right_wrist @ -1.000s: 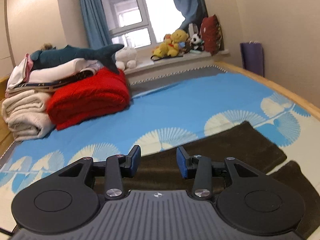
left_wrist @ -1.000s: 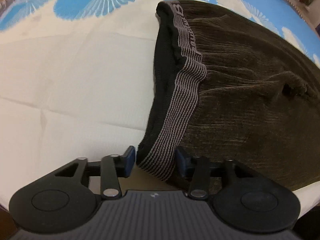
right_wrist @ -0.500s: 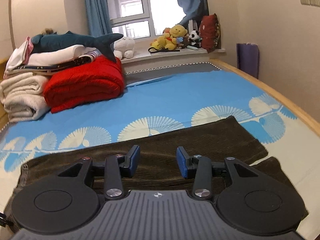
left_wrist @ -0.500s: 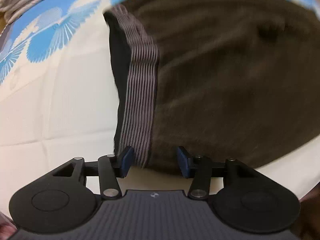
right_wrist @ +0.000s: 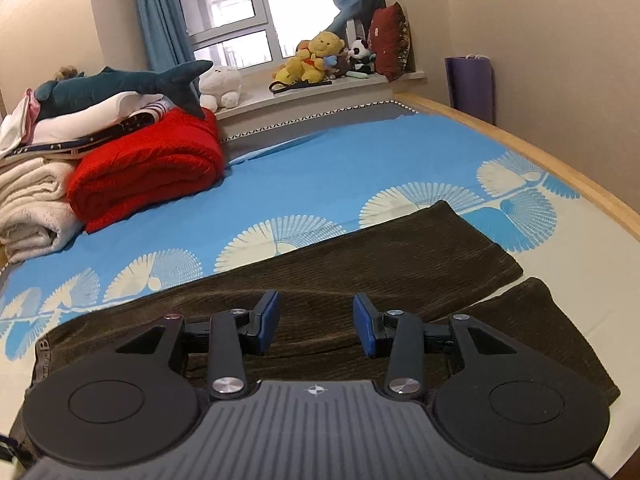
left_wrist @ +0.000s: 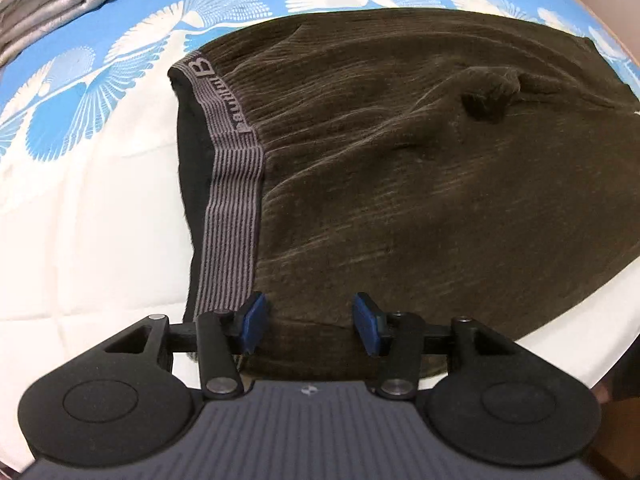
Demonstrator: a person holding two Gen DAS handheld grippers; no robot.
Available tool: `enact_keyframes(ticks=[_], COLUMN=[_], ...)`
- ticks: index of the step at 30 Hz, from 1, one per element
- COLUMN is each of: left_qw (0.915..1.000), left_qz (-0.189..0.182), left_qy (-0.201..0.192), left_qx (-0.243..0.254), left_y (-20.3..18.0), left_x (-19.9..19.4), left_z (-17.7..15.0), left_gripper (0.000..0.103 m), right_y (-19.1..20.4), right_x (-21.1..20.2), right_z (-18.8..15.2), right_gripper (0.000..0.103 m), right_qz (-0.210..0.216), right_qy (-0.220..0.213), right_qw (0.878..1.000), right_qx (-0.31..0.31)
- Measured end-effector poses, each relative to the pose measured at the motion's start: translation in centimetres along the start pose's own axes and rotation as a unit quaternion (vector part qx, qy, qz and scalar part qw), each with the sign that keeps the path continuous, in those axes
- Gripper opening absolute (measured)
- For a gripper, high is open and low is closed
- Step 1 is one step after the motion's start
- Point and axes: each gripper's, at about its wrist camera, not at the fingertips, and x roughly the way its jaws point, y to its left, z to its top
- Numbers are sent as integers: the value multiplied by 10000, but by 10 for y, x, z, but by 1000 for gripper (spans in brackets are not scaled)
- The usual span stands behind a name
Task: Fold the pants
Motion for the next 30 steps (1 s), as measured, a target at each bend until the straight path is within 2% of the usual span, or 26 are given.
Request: enact_keyframes(ticks=[3,4,11,14,18,20,21,23,26,30], left_qw=[9971,9963,9999,9988,9920,9853,9827,9797,9784,9790], left_qz=[298,337,-22,33,167,169,161,73,69,141], left_qy=[650,697,-86,-460,-1166,-1533,-1642,-1747,-1821,-1851], left_qx=[261,374,-141,-152,-447,-738,-847,-977,-973,-840], left_y=[-7,-10,-10,-16,-17,-14,-13,-15,-25,-43], left_x=[24,25,-6,-12,-33,-46,-46,-53,-58,-58], left_z=[0,1,26,36,46,53,58,63,73,87], left_gripper=[53,53,54,54,58,69,71,71,71,71], right_y=[-1,-1,-7,-7,-7,-5,-4,0,7,12], right_x=[2,3,1,1,4,4,6,8,12,16], right_z=[-1,0,1,1,2,4,3,4,6,12], right_gripper=[42,42,42,42,42,42,42,43,57,57], right_qz=[-30,-45,-35,-34,-48,-40,-46,-95,-218,17], right_qy=[4,1,-52,-48,27,1,4,7,-93,-94], right_qw=[9999,9999,9999,9999,9999,9999,9999,9998,9995,9999], right_qx=[-111,-144,-145,-144,-151,-154,-166,-178,-203,-31])
